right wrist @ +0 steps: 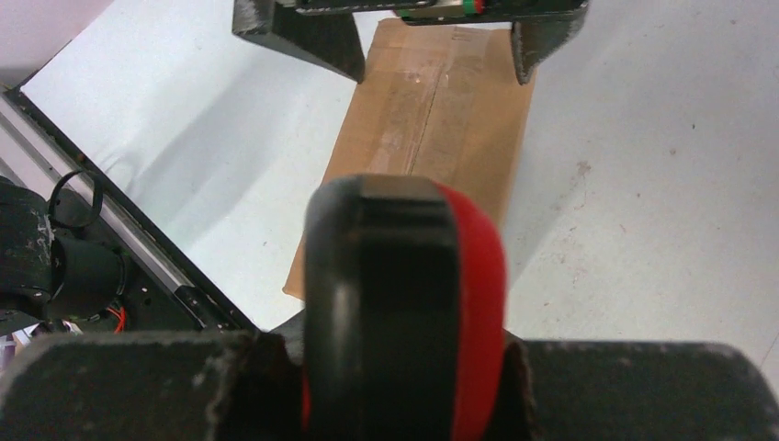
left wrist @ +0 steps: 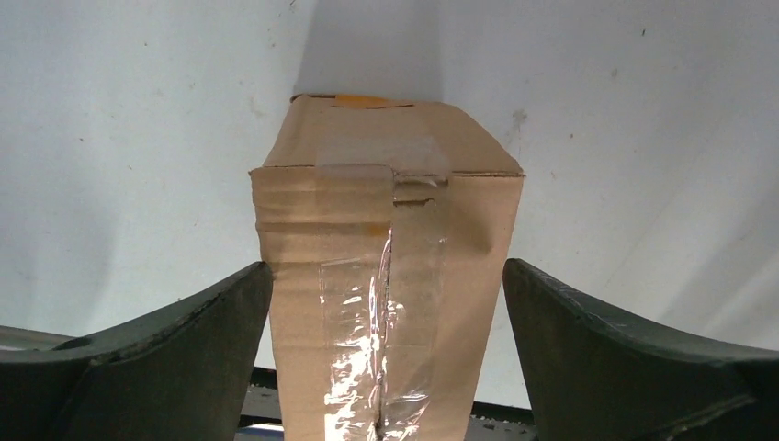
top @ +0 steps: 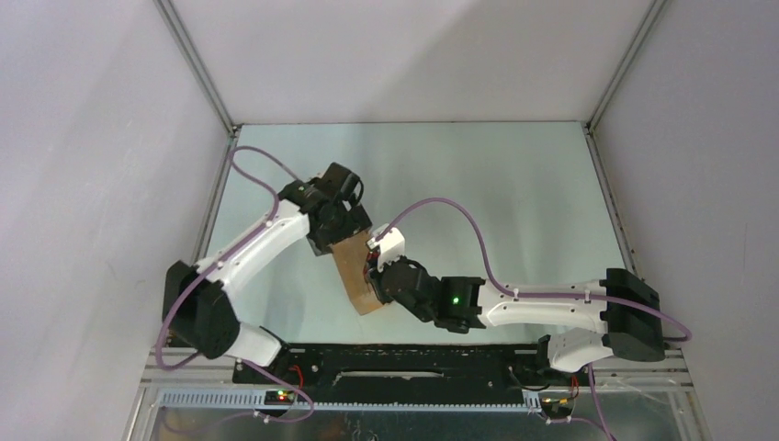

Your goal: Unpack the express box

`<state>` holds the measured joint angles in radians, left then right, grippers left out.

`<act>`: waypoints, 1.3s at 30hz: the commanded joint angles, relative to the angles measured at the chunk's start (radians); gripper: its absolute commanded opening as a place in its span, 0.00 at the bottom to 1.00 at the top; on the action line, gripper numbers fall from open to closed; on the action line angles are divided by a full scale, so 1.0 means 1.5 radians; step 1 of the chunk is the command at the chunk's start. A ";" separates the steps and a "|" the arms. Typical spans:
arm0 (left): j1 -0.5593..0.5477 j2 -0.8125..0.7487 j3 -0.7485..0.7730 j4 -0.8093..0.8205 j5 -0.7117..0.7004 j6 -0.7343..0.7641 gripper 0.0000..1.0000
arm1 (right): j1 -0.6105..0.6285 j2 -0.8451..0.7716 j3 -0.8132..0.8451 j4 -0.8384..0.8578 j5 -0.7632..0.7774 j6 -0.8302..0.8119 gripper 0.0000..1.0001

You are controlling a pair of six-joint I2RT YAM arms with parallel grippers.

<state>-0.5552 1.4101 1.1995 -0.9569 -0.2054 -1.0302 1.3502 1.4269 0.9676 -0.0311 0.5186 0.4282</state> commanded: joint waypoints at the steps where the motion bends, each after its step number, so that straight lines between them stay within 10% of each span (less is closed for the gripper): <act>1: -0.001 0.028 0.054 -0.027 -0.016 0.044 1.00 | 0.010 0.024 -0.010 -0.025 -0.026 0.000 0.00; 39: -0.010 -0.158 -0.123 0.073 0.040 0.099 1.00 | 0.011 0.036 -0.010 -0.004 -0.014 -0.003 0.00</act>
<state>-0.5724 1.2999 1.0813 -0.8356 -0.1711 -0.8829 1.3582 1.4456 0.9676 -0.0006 0.5259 0.4183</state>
